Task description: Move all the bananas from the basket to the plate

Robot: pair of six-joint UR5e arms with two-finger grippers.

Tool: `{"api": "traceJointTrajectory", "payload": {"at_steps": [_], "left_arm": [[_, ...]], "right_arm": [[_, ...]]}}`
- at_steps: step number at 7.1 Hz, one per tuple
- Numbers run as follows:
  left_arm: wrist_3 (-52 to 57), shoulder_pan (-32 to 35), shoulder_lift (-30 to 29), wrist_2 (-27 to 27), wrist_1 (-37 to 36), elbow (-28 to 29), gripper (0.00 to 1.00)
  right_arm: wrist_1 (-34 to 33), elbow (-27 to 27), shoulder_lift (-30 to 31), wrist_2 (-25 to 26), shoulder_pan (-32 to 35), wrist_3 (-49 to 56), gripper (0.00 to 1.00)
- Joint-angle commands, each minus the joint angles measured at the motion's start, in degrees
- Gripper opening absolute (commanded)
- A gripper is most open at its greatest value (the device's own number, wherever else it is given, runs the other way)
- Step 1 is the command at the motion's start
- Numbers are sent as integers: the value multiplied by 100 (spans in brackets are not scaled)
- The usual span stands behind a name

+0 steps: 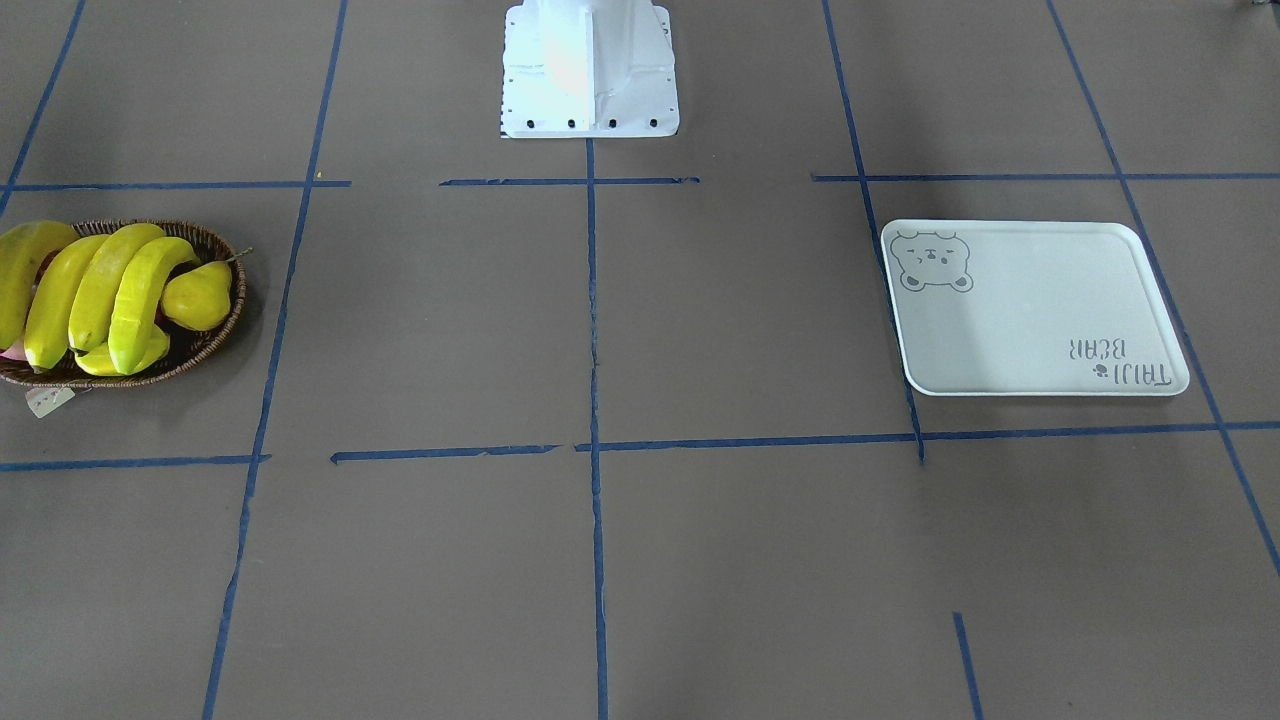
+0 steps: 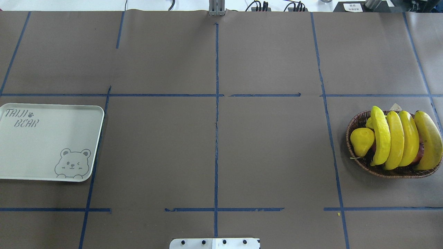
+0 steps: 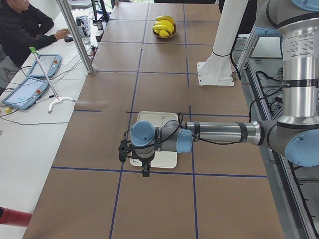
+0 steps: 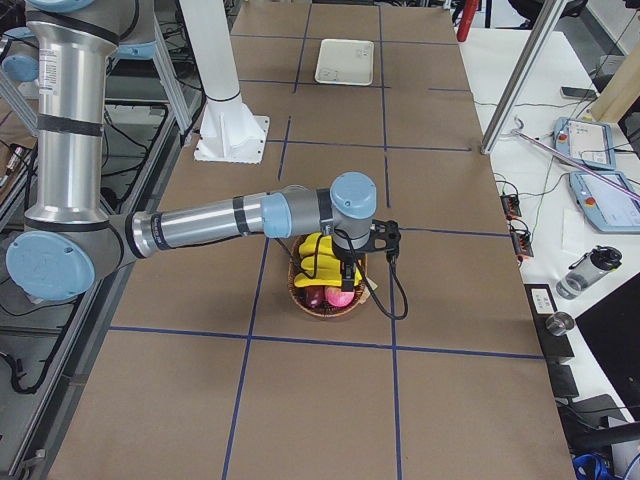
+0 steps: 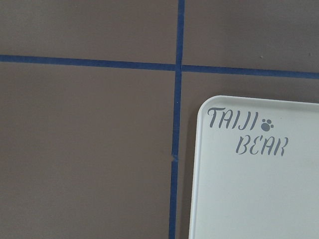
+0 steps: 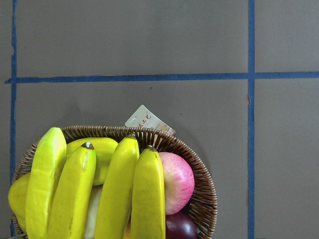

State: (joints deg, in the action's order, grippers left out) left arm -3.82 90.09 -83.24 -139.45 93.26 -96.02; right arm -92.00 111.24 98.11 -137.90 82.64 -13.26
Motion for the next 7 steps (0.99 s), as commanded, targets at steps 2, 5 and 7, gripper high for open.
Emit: {"api": "traceJointTrajectory", "payload": {"at_steps": [2,5,7], "left_arm": [[-14,0,-8,-3,-1,-4,100],[-14,0,1,59,26,-22,100],[-40,0,1,59,17,4,100]], "right_arm": [[2137,293,1025,421,-800,-1744,99],[2599,30,1097,500,-1206,-1970,99],[2705,-49,1114,675,-1469,-2023,99]]}}
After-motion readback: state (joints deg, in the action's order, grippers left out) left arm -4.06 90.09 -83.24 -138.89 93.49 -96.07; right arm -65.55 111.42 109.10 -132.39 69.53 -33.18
